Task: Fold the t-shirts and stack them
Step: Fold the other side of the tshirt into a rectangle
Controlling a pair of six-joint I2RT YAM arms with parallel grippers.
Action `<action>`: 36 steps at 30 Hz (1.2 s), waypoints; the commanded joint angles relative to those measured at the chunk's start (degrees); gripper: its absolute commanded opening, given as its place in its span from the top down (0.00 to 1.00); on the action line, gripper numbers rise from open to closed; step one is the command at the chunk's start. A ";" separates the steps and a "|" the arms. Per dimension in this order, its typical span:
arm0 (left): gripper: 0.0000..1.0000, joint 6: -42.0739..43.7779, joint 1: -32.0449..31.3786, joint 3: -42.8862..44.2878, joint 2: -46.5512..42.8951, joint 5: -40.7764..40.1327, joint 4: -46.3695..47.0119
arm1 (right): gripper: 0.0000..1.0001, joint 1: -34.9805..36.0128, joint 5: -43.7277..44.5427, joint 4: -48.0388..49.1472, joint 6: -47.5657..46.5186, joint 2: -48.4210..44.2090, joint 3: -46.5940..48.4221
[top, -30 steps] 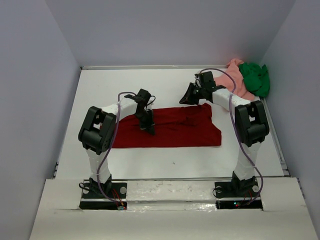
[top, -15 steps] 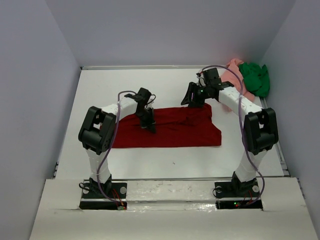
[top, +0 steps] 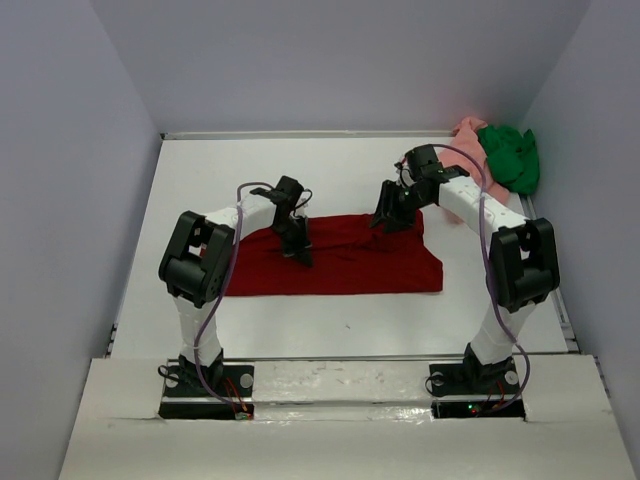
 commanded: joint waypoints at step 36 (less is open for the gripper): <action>1.00 -0.46 -0.48 -1.75 -1.67 1.57 -0.03 | 0.54 1.47 -2.57 3.77 0.62 7.79 2.42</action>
